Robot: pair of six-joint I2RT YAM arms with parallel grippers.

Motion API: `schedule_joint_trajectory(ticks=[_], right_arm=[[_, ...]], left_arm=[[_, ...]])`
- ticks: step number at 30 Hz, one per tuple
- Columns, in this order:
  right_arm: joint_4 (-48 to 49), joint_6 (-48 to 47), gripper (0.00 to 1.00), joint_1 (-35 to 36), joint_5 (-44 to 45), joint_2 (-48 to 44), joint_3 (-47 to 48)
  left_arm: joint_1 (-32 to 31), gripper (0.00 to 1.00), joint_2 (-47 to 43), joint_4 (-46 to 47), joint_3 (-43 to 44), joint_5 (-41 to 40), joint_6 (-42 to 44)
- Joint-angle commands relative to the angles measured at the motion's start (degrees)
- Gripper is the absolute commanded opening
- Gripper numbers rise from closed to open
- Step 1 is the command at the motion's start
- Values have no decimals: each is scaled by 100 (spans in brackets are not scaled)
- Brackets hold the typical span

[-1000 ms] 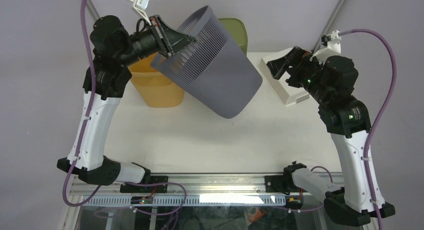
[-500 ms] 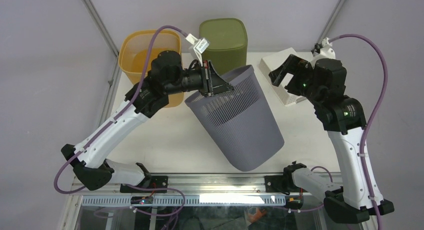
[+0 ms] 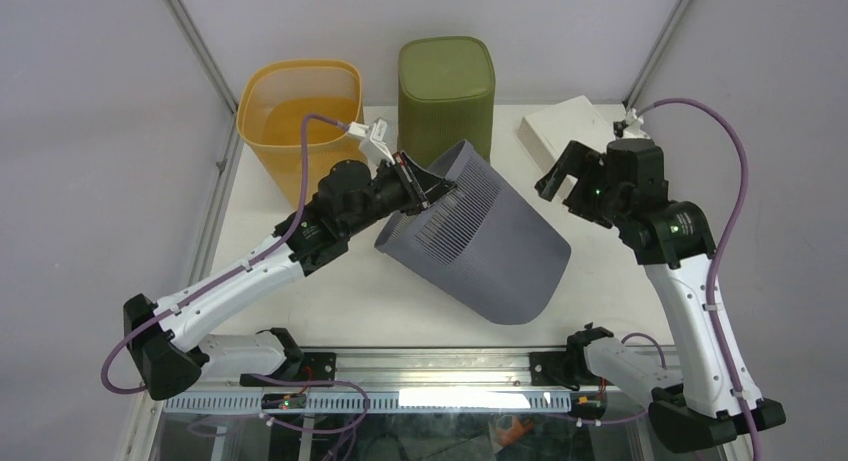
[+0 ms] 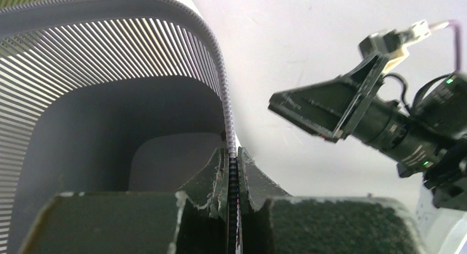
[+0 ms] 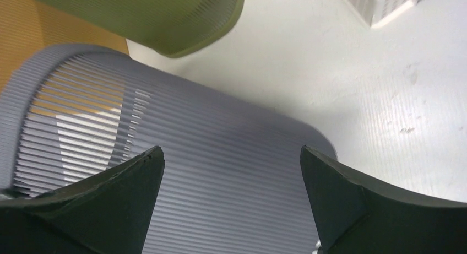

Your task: Turn the large container upside down

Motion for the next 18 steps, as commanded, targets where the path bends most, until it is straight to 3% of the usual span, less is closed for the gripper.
schedule_joint_trajectory(ticks=[1, 5, 11, 15, 18], right_arm=[[152, 452, 98, -26, -507, -311, -604], [319, 760, 97, -30, -839, -618, -1235], [230, 739, 97, -30, -555, -931, -1435], [36, 525, 98, -26, -506, -896, -1351], [-133, 420, 99, -32, -639, -870, -1316]], left_arm=[[-136, 0, -435, 1402, -437, -852, -610], [-153, 0, -556, 1350, -898, -972, -667], [-163, 0, -836, 726, -1538, -1399, -512], [-162, 36, -826, 233, -1580, -1575, -221], [-168, 56, -682, -127, -1456, -1616, 57]])
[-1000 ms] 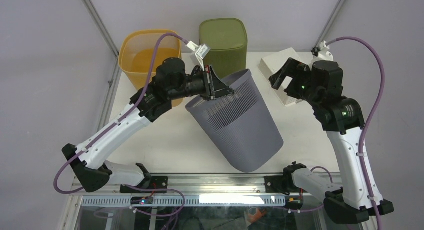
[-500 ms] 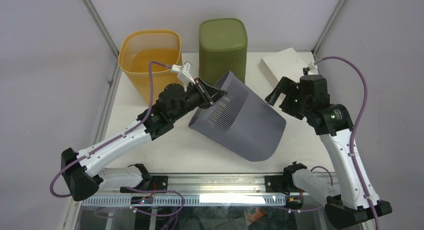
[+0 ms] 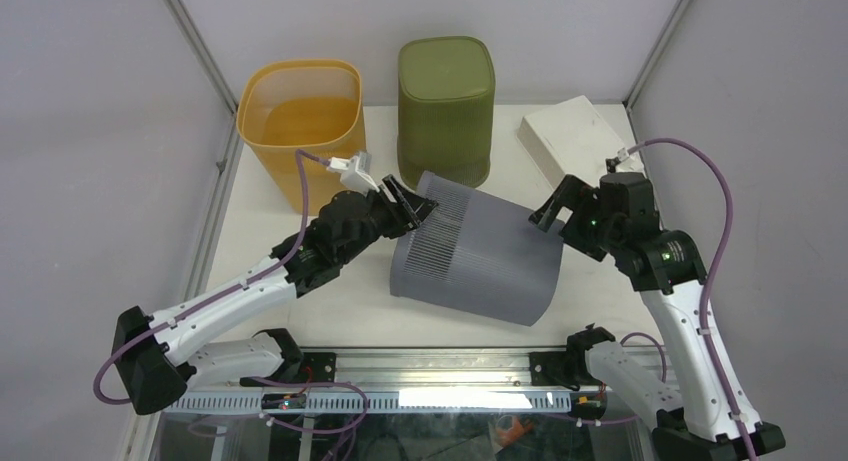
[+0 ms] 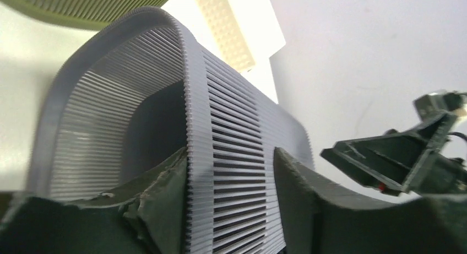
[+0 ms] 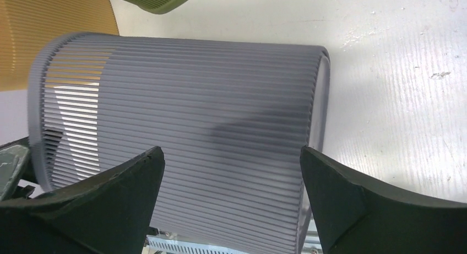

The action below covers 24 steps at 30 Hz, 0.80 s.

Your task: Turn the large container upside down

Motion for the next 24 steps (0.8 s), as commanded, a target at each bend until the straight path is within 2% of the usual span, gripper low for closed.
schedule_joint_trajectory(ticks=[1, 5, 10, 18, 24], right_arm=[[-177, -201, 98, -27, -86, -7, 207], [-434, -203, 99, -26, -120, -197, 207], [-606, -204, 99, -30, -130, -359, 31], [14, 98, 98, -32, -823, -561, -832], [382, 327, 99, -27, -919, -716, -938]], left_arm=[[-57, 60, 137, -483, 168, -225, 527], [-60, 74, 249, -876, 414, -267, 833], [-57, 82, 244, -1326, 852, -524, 1278], [-57, 86, 202, -1875, 1520, -650, 1957], [-50, 85, 135, -2630, 1834, -902, 2103]])
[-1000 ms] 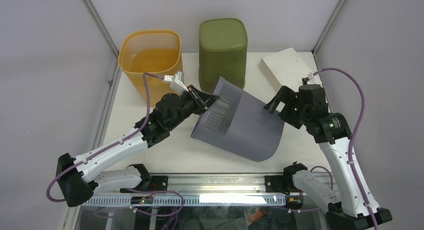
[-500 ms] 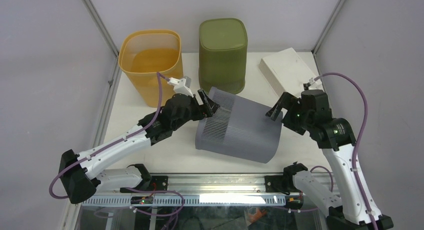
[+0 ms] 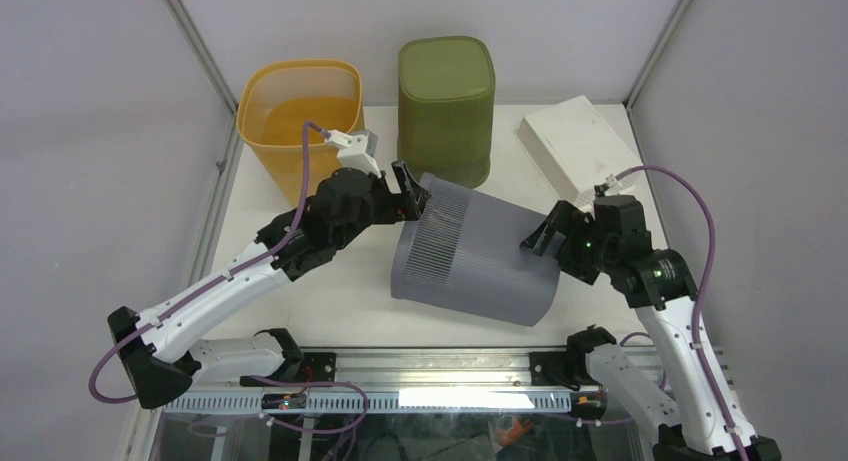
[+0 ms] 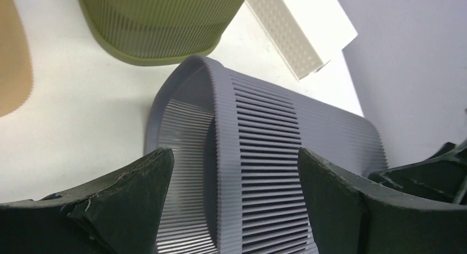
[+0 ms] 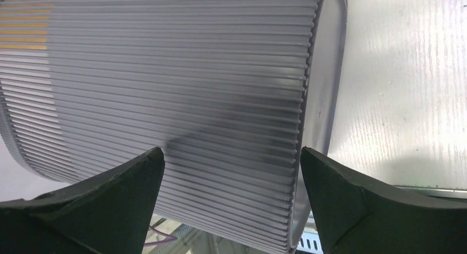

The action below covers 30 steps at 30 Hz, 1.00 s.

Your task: Turn the large container upside down

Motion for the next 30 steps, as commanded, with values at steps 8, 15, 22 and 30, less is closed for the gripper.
schedule_joint_trajectory(ticks=[8, 15, 22, 30], right_arm=[[537, 269, 98, -27, -202, -106, 207], [649, 419, 98, -32, -128, -170, 476], [875, 378, 85, -31, -325, -101, 678], [1197, 411, 58, -32, -643, -114, 788]], left_arm=[[-45, 74, -136, -894, 681, 930, 291], [-44, 53, -8, -1113, 440, 727, 231], [-44, 28, 34, -1179, 255, 492, 187], [-45, 12, 209, -1172, 98, 403, 172]])
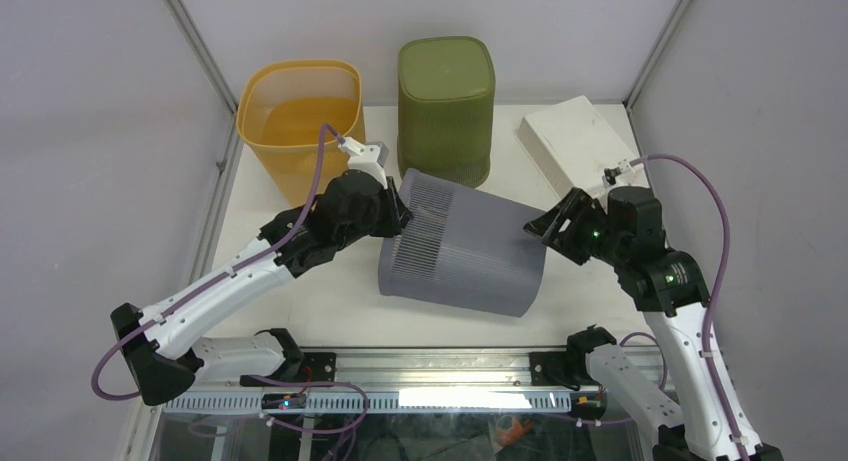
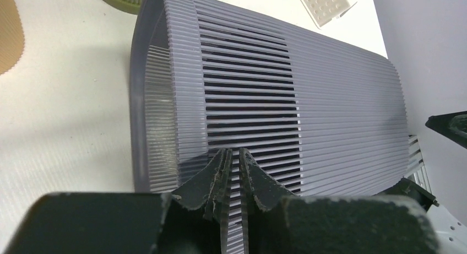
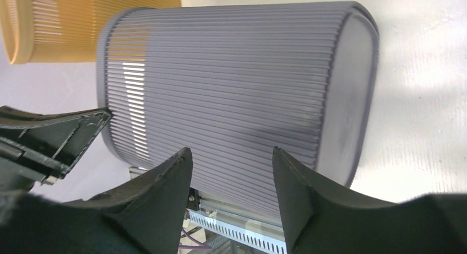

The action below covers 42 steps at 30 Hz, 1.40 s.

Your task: Turn the large container upside down

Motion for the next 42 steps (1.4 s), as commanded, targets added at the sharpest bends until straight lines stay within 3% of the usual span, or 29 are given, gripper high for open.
schedule_joint_trajectory(ticks=[1, 8, 13, 20, 25, 33, 36, 42], right_arm=[[655, 39, 56, -14, -333, -43, 457], [640, -239, 52, -10, -311, 174, 959], [-504, -223, 63, -13, 904, 422, 990], [-419, -308, 75, -14, 703, 335, 455], [-74, -280, 80, -14, 269, 285, 47], [181, -317, 83, -14, -130, 273, -256], [334, -272, 83, -11, -309, 244, -347], [703, -45, 83, -14, -580, 95, -436]], left_arm=[[-45, 12, 102, -33, -135, -126, 80], [-46, 12, 131, 10, -276, -232, 120], [-50, 15, -13, 35, -86, -174, 152], [-44, 20, -568, -14, 656, -595, 378], [-47, 46, -308, -653, 846, -1069, 425], [-35, 77, -43, -917, 593, -826, 173], [-42, 73, -69, -903, 483, -785, 149], [-41, 43, -74, -835, 292, -849, 140]])
